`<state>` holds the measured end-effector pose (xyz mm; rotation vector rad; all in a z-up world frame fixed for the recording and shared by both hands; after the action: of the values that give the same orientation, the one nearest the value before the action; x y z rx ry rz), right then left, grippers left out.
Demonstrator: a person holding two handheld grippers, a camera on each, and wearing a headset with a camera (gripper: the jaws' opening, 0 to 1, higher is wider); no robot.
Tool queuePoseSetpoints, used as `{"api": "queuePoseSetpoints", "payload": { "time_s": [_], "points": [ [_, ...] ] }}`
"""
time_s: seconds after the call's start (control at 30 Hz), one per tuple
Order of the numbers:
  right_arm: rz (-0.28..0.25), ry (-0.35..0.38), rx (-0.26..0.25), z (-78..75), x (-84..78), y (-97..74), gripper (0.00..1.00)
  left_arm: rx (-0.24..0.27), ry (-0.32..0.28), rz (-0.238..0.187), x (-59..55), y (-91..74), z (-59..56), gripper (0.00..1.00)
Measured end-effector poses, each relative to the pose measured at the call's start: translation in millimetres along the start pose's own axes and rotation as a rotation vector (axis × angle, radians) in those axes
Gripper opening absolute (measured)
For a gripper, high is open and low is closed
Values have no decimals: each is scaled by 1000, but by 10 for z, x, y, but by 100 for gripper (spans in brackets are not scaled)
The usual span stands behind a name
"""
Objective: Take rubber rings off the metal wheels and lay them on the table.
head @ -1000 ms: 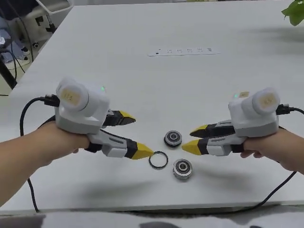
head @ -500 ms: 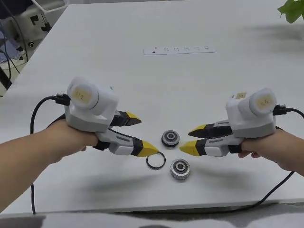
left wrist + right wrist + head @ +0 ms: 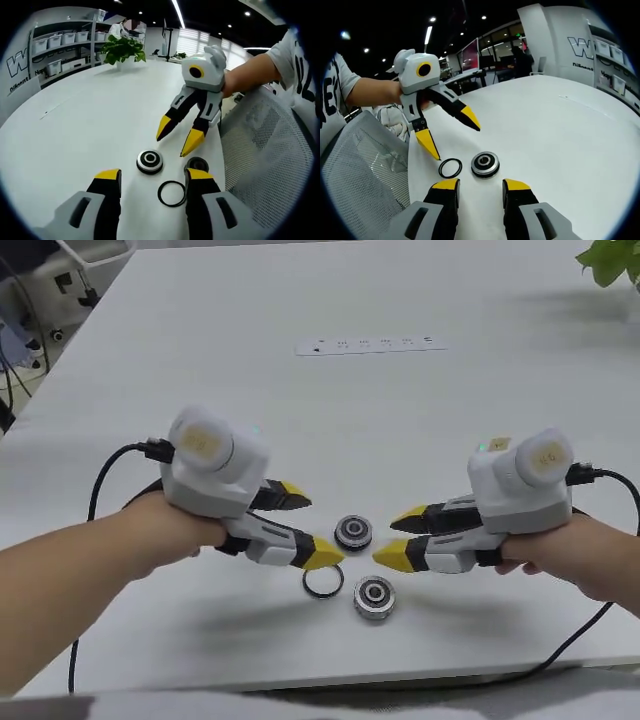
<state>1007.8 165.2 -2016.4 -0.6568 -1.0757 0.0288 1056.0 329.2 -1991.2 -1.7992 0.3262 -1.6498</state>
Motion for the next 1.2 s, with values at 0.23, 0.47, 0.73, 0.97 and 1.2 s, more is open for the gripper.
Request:
{"api": "queuePoseSetpoints", "payload": {
  "time_s": [0.23, 0.47, 0.73, 0.97, 1.2],
  "points": [
    [5, -9, 2, 2, -4, 4, 31, -17, 14, 3, 48, 76, -38, 42],
    [15, -19, 2, 2, -20, 2, 31, -34, 27, 19, 55, 164, -82, 38],
    [13, -23, 1, -9, -21, 1, 31, -44, 42, 34, 58, 260, -85, 32],
    [8, -18, -1, -19, -28, -5, 31, -38, 50, 51, 44, 323, -68, 31],
    [8, -15, -2, -32, -33, -3, 31, -35, 46, 46, 57, 338, -54, 29]
  ]
}}
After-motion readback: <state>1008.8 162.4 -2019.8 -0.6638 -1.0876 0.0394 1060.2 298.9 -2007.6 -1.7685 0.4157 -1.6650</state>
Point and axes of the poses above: the centre of the closed fingertips' face, and the gripper's own axes: y roughly forward along the fingers, z roughly to its left, x roughly out of its top, the point moved 8 cm from there along -y, roughly backward along the fingers, and after that the axes turned 10 degrees about x, right-handed, at the moved point
